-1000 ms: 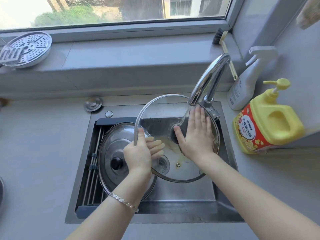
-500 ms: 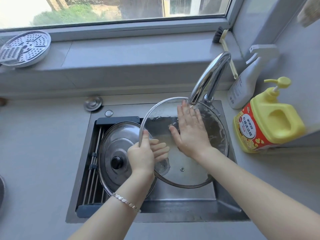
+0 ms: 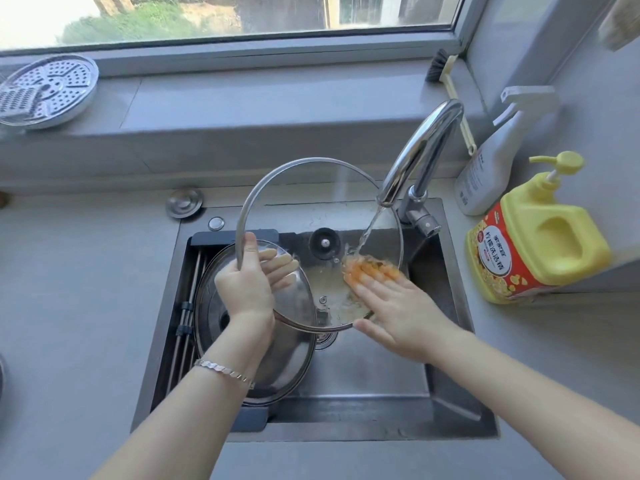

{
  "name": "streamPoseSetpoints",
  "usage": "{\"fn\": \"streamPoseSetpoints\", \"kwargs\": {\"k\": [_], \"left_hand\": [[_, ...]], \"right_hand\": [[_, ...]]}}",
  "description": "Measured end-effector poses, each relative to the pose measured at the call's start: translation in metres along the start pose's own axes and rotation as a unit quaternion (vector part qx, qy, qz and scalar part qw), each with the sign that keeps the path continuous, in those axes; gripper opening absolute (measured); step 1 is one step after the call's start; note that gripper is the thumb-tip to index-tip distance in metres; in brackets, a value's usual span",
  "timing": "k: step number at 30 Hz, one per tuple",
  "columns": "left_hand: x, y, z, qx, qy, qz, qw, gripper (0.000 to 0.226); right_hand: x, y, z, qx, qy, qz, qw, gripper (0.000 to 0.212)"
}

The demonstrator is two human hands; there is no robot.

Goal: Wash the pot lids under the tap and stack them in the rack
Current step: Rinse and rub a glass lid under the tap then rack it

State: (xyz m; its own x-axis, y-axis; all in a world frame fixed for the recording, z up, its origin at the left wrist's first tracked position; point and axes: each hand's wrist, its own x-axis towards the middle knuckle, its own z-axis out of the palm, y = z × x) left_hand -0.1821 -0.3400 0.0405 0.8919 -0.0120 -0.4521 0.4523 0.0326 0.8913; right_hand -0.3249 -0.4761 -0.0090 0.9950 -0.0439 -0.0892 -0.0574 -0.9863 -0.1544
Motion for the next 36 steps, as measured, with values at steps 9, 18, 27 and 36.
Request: {"fn": "streamPoseSetpoints", "kwargs": {"k": [9, 18, 27, 36], "left_hand": [[-0.001, 0.004, 0.001, -0.008, 0.015, 0.019, 1.000, 0.041], [-0.003, 0.005, -0.001, -0.020, 0.023, 0.034, 0.999, 0.041], [-0.008, 0.007, -0.006, 0.017, 0.028, 0.055, 0.998, 0.039], [-0.030, -0.004, -0.009, 0.346, -0.082, 0.510, 0.783, 0.028]], "right_hand": [[-0.003, -0.011, 0.008, 0.010, 0.033, -0.019, 0.999, 0.065], [-0.012, -0.008, 0.010, -0.002, 0.027, -0.001, 1.000, 0.066], [-0.014, 0.013, 0.009, 0.006, 0.011, 0.046, 0.999, 0.064], [-0.018, -0.005, 0.042, 0.097, 0.089, 0.165, 0.977, 0.023]]}}
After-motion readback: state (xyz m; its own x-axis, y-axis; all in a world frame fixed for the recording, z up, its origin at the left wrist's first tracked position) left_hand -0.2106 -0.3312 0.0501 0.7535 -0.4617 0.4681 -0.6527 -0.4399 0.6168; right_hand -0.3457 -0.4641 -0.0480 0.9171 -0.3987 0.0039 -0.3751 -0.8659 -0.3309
